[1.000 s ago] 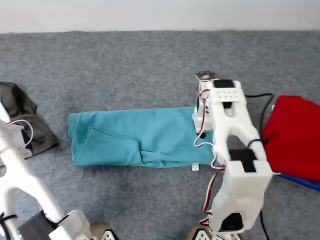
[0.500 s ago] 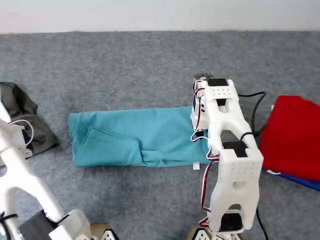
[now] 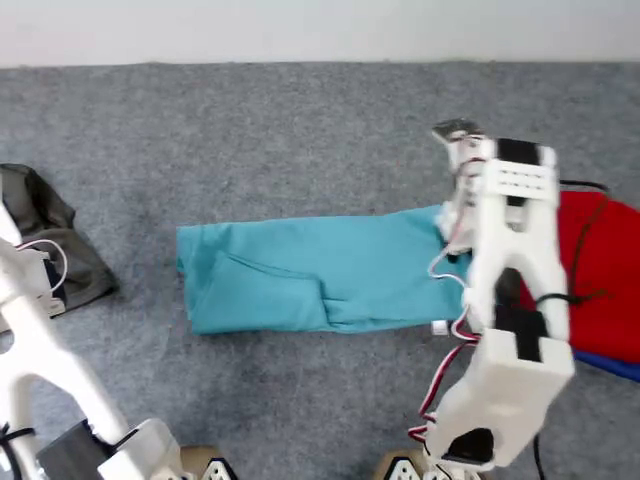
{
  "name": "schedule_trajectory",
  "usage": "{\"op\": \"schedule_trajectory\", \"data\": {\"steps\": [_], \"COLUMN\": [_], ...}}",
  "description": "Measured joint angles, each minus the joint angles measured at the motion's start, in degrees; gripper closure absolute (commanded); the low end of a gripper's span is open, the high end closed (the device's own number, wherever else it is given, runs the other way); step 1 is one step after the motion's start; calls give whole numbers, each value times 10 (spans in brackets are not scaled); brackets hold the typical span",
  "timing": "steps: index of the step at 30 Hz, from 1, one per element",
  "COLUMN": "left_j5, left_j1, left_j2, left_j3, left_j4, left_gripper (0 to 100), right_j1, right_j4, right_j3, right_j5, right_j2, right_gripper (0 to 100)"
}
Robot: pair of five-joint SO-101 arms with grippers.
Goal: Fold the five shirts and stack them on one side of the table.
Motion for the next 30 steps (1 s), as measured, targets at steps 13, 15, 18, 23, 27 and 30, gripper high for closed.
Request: {"op": "schedule_trajectory", "data": {"steps": [13, 15, 18, 23, 27, 30], "left_j5": [0, 0, 0, 0, 0, 0], "left_j1": [0, 2, 12, 19, 18, 18], "left_j2": [0, 0, 0, 0, 0, 0], "left_j3": [-61, -82, -99, -101, -101, -101], "left_j4": [0, 0, 0, 0, 0, 0], "left_gripper": [985, 985, 985, 985, 985, 985], "right_j1": [-194, -235, -295, -394, -442, -475], "right_j4": [110, 110, 110, 105, 55, 11], "right_j3": [-80, -81, -82, -83, -83, -84], "right_j5": [30, 18, -10, -50, -70, -73], "right_j2": [-73, -88, -96, -96, -96, -80], "right_gripper": [988, 988, 988, 988, 988, 988]}}
